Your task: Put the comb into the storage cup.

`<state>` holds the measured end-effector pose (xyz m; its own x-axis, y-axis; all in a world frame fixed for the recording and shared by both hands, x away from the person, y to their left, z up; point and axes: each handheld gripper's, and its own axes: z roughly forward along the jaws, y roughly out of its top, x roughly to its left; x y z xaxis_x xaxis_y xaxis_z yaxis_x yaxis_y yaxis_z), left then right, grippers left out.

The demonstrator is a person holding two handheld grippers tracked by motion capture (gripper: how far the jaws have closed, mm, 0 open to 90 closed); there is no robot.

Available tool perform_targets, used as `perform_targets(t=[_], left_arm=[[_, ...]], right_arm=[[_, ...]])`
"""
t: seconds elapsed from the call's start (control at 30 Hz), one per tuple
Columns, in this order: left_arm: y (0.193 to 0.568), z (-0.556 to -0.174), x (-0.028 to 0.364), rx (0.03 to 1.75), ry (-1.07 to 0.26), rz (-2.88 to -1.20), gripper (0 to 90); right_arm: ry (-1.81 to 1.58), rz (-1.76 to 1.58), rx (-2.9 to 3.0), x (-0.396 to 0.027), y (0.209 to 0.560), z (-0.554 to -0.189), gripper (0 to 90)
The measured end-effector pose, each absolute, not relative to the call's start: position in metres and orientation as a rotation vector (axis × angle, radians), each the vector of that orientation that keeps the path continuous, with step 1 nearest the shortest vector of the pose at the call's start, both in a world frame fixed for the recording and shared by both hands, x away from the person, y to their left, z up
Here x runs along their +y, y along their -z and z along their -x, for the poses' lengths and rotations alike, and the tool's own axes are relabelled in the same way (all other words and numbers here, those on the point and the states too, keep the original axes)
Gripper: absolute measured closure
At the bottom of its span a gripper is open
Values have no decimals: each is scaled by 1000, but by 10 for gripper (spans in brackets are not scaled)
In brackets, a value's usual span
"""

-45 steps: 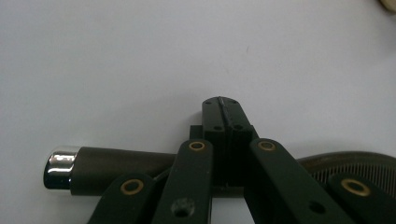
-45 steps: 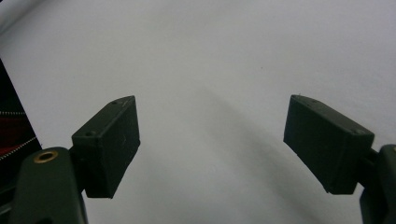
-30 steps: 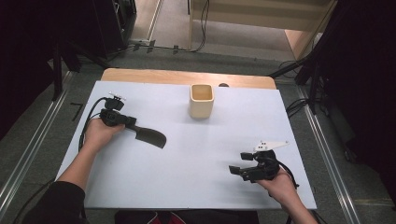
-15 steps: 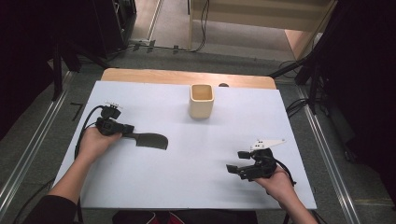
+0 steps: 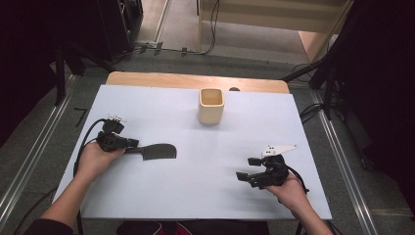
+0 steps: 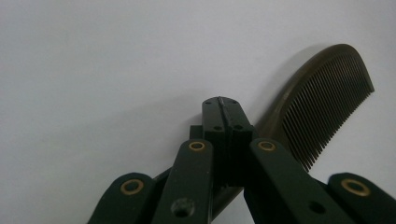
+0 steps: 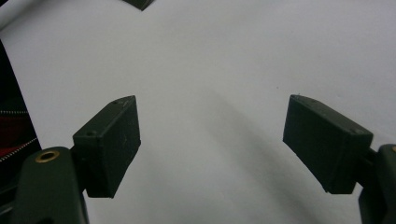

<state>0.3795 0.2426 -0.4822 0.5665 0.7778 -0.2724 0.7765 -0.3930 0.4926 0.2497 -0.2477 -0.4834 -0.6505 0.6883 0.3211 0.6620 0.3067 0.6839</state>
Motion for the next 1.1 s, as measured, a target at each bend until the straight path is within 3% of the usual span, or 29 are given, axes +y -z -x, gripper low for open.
perform_targets(t=[1.1], left_arm=[[486, -330, 232, 1159, 77, -2244, 900]], right_arm=[[-1279, -1296, 2523, -247, 484, -249, 175]])
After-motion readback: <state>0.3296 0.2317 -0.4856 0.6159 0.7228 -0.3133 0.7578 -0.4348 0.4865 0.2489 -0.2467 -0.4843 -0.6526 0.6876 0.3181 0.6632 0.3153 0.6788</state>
